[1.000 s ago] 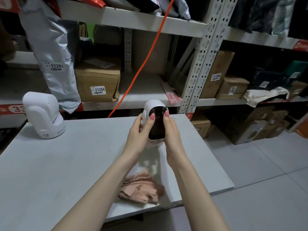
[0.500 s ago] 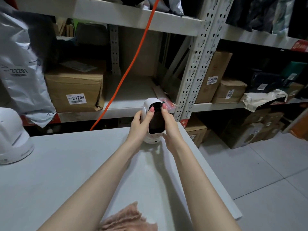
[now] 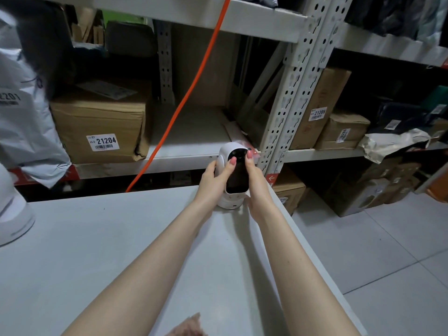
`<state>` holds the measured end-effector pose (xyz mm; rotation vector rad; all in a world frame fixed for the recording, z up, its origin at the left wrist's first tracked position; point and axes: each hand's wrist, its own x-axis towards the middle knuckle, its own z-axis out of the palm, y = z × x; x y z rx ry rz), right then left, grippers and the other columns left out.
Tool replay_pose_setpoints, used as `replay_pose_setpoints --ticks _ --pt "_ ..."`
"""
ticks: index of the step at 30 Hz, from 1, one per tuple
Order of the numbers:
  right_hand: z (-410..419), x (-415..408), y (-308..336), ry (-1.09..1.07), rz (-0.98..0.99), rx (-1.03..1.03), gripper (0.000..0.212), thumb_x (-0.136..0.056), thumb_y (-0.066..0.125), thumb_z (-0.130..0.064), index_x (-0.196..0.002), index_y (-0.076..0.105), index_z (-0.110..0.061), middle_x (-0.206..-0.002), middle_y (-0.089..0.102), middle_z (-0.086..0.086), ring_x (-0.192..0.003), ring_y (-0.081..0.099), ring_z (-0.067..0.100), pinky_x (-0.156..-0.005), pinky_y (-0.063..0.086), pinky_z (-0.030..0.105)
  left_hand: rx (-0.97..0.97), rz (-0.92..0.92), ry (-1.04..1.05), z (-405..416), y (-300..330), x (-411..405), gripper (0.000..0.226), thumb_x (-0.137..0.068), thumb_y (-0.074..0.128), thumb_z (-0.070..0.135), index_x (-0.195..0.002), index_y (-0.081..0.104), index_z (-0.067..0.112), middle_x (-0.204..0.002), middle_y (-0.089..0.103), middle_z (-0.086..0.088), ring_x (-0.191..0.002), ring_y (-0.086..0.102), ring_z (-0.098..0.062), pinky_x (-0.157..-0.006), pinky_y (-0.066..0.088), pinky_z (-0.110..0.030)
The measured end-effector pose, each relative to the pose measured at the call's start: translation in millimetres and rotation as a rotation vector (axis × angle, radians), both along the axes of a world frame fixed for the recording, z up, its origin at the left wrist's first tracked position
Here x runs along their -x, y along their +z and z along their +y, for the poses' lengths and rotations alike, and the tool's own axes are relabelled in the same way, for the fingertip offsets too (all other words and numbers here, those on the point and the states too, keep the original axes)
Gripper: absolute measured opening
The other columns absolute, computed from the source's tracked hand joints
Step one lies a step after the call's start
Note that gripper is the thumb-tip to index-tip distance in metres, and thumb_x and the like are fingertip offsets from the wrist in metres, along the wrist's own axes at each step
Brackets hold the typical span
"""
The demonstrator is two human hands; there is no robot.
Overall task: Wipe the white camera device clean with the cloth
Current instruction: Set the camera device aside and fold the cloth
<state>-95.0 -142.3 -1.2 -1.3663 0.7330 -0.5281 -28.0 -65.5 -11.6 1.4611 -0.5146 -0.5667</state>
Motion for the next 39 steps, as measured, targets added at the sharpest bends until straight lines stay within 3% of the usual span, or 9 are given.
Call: replay_pose_setpoints --ticks 6,9,12,15,21,28,31,35,39 --pt "4 6 4 0.005 -0.03 -0.069 0.039 -0.094 0.046 -0.058 -0.112 0.057 -0.025 -0.109 0.064 -0.008 -0.091 0.058 -0.001 -0.085 0.043 0.025 -0.002 0.017 -0.047 2 6 4 0.048 -0.092 0.056 0.047 -0.129 0.054 0.017 -0.124 0.063 0.001 -0.119 0.058 -0.016 -0.098 0.045 -0.028" --pt "11 15 12 0.018 0.003 -0.072 0.041 -0.097 0.041 -0.055 -0.122 0.053 -0.025 -0.11 0.058 -0.008 -0.088 0.055 -0.003 -0.079 0.043 0.019 -0.088 0.021 -0.065 13 13 8 0.076 -0.09 0.059 0.047 -0.15 0.027 0.013 -0.15 0.039 -0.004 -0.141 0.034 -0.021 -0.11 0.032 -0.032" --pt "22 28 20 -0.012 0.066 -0.036 0.071 -0.096 0.041 -0.059 -0.15 0.029 -0.015 -0.148 0.04 -0.005 -0.134 0.039 0.012 -0.11 0.031 0.033 -0.183 -0.007 -0.048 35 18 15 0.093 -0.089 0.062 0.046 -0.154 0.004 0.013 -0.162 0.013 -0.007 -0.148 0.016 -0.022 -0.115 0.022 -0.036" --pt "34 47 17 -0.035 0.066 0.002 0.075 -0.095 0.045 -0.058 -0.154 0.019 -0.02 -0.161 0.02 -0.003 -0.148 0.019 0.018 -0.117 0.019 0.041 -0.234 -0.073 -0.071 66 17 23 0.088 -0.089 0.061 0.044 -0.154 0.008 0.016 -0.161 0.017 -0.008 -0.147 0.02 -0.02 -0.111 0.026 -0.033" --pt "82 101 17 0.076 0.069 0.103 0.059 -0.098 0.053 -0.036 -0.149 0.032 -0.014 -0.151 0.037 -0.002 -0.136 0.036 0.012 -0.109 0.03 0.031 -0.376 -0.34 -0.206 143 8 54 0.074 -0.089 0.061 0.044 -0.151 0.024 0.026 -0.151 0.037 -0.002 -0.139 0.035 -0.014 -0.101 0.033 -0.025" --pt "144 145 0 0.359 0.194 0.295 0.047 -0.096 0.059 -0.013 -0.14 0.046 -0.009 -0.139 0.053 0.009 -0.126 0.05 0.014 -0.092 0.043 0.016 -0.463 -0.472 -0.381 217 2 92 0.055 -0.091 0.061 0.035 -0.141 0.043 0.022 -0.137 0.053 0.002 -0.121 0.048 -0.003 -0.098 0.033 -0.014" --pt "164 162 -10 0.456 0.29 0.47 0.044 -0.093 0.063 -0.017 -0.136 0.051 -0.015 -0.132 0.059 0.002 -0.124 0.052 0.01 -0.092 0.043 0.014 -0.468 -0.542 -0.396 242 -2 101 0.054 -0.087 0.067 0.034 -0.137 0.048 0.026 -0.132 0.057 0.007 -0.118 0.049 0.002 -0.094 0.033 -0.006" --pt "177 181 -19 0.485 0.319 0.578 0.055 -0.081 0.078 -0.029 -0.129 0.051 -0.029 -0.124 0.055 -0.006 -0.116 0.051 0.004 -0.1 0.047 0.025 -0.473 -0.606 -0.468 262 -6 110 0.069 -0.072 0.083 0.031 -0.134 0.053 0.026 -0.125 0.055 0.014 -0.115 0.048 0.003 -0.094 0.03 0.0" --pt "184 189 -24 0.548 0.398 0.78 0.06 -0.069 0.087 -0.029 -0.107 0.042 -0.044 -0.115 0.044 -0.006 -0.11 0.039 0.008 -0.091 0.04 0.021 -0.566 -0.836 -0.496 265 -17 115 0.069 -0.069 0.084 0.031 -0.132 0.057 0.026 -0.123 0.051 0.009 -0.112 0.042 -0.004 -0.094 0.035 -0.015"
